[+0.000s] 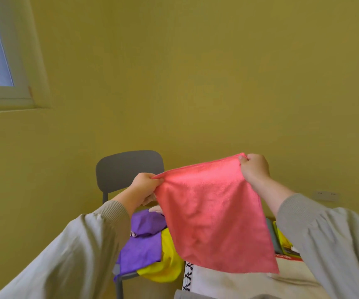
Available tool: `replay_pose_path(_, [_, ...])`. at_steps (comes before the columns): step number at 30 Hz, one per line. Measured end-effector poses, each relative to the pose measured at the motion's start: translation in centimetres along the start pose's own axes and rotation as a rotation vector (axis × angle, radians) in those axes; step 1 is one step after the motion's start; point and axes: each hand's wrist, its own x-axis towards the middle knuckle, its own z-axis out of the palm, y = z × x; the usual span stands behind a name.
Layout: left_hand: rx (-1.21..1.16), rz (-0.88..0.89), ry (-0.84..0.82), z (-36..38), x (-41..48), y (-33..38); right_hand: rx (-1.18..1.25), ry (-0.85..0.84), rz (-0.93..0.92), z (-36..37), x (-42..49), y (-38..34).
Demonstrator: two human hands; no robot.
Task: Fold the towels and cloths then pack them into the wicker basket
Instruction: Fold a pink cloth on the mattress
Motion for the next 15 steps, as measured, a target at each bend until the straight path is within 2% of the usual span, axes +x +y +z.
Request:
replay_pose_path(3, [-0.181, -0.049, -0.028, 1.1, -0.1, 0.0, -0.014, 0.002, 0.045, 0.1, 0.3, 1.5])
replay_pose_path(7, [-0.19, -0.095, -0.045, 2.4, 1.1, -0.1, -0.011, 0.025, 0.12, 0.1, 1.2, 3.6])
replay_pose_path(9, [-0.18, -0.123, -0.105, 3.0, 1.5, 0.1, -0.019, 0.005, 0.175, 0.1, 1.8, 4.5])
replay_pose_path(12, [-0.083, -0.126, -0.188, 4.2, 3.1, -0.6, -0.075, -0.067, 0.257, 0.5, 3.3, 6.3])
replay_pose_path(15, [0.118, -0.029, -0.137, 5.7, 5.3, -1.3, -0.189, -0.121, 0.269, 1.5, 4.9, 8.0])
